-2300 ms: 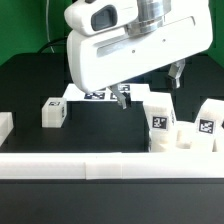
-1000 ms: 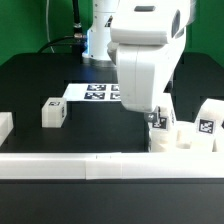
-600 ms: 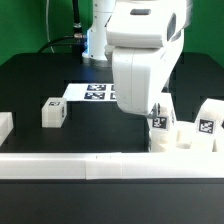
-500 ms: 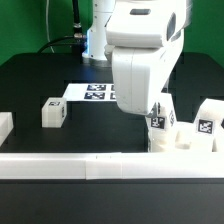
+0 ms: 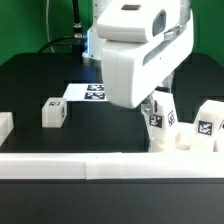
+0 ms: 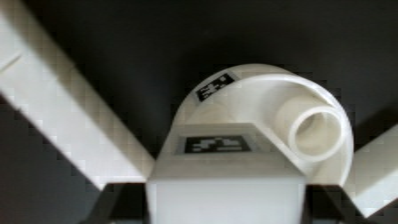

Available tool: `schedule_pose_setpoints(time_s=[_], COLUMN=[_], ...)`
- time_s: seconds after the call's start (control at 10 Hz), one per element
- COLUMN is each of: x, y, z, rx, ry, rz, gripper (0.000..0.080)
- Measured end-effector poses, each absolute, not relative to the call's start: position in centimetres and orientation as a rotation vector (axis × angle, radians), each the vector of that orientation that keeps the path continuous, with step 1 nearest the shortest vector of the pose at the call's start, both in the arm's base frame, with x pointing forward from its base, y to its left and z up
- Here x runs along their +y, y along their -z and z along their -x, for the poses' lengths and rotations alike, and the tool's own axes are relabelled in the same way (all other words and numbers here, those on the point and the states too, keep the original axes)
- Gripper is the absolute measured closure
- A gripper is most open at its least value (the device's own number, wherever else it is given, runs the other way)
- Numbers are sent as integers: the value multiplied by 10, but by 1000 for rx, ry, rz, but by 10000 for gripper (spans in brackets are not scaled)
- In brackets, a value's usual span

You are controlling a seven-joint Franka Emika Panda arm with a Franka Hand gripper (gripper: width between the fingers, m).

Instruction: Assemble stool

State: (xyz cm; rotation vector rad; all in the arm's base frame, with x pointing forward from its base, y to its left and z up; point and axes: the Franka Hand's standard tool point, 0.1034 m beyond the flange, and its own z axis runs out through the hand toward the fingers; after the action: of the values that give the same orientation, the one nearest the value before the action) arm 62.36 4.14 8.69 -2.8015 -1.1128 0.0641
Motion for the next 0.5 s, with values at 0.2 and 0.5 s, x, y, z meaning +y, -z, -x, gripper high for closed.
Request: schedule_pose_setpoints(time_s=[0.2, 0.5], x=[46, 53], y=[-87, -88], z=[-624, -628], rx=[-766, -356], ry=[-53, -29], rz=[2926, 3025], gripper=[462, 462])
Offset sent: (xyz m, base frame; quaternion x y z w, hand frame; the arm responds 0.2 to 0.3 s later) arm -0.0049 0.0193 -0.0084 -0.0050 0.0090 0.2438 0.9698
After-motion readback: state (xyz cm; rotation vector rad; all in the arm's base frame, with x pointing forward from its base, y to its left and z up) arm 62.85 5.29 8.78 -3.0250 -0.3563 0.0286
